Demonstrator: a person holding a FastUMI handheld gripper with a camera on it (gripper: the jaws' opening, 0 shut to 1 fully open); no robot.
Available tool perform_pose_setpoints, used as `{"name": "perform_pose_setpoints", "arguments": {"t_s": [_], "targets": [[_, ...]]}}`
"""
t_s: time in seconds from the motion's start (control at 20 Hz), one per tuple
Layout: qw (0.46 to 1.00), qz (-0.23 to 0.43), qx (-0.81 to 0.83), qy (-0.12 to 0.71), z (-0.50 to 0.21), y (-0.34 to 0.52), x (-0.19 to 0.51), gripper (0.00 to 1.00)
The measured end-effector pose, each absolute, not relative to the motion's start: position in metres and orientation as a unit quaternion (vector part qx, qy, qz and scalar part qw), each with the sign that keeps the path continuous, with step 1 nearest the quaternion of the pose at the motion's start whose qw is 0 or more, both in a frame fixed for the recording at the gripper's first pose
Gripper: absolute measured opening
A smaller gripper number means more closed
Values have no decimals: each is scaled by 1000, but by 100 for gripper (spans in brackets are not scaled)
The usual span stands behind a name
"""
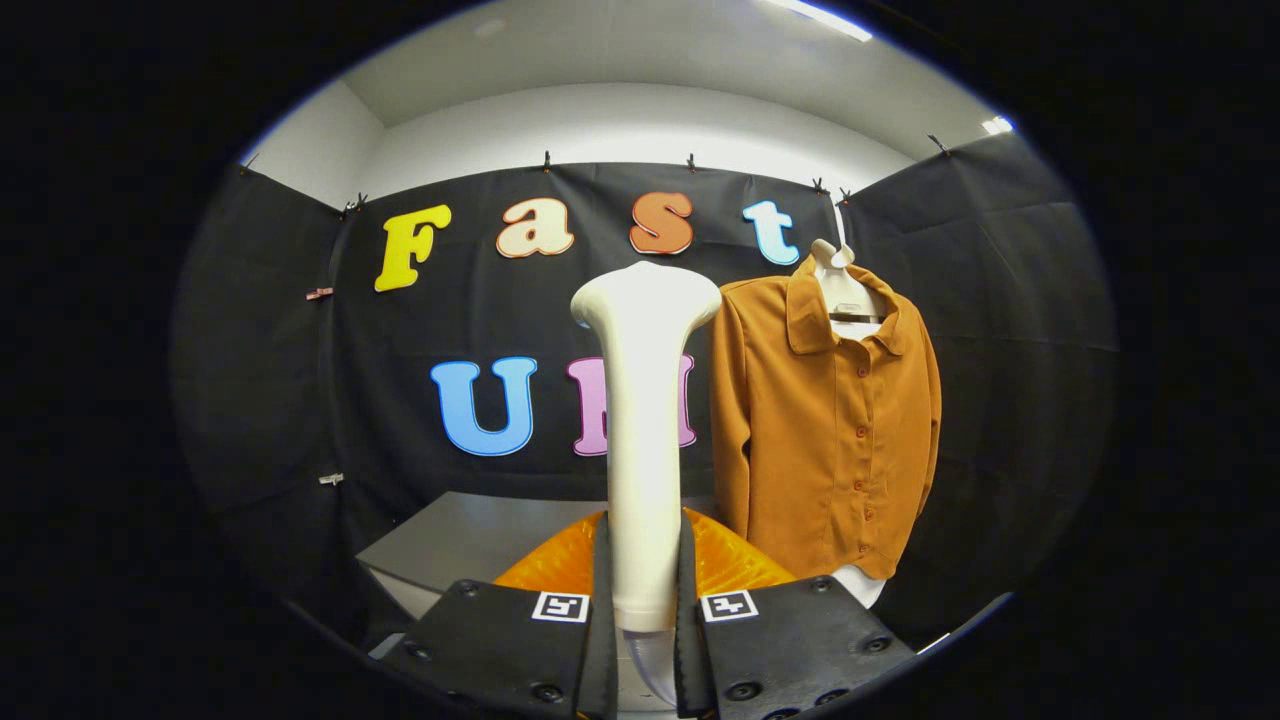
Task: Iron the clothes twice with a garment steamer, once on the left side and once on the right side.
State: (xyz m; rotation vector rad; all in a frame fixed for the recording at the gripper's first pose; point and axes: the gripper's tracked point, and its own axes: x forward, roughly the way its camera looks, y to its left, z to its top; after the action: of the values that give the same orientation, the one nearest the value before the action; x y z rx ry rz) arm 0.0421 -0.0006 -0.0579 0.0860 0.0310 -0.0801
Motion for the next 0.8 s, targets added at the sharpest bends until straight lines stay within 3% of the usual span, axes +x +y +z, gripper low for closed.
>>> {"name": "perform_pose_setpoints", "arguments": {"t_s": [0.8], "targets": [[999, -32, 23, 27, -66, -15, 58, 26]]}}
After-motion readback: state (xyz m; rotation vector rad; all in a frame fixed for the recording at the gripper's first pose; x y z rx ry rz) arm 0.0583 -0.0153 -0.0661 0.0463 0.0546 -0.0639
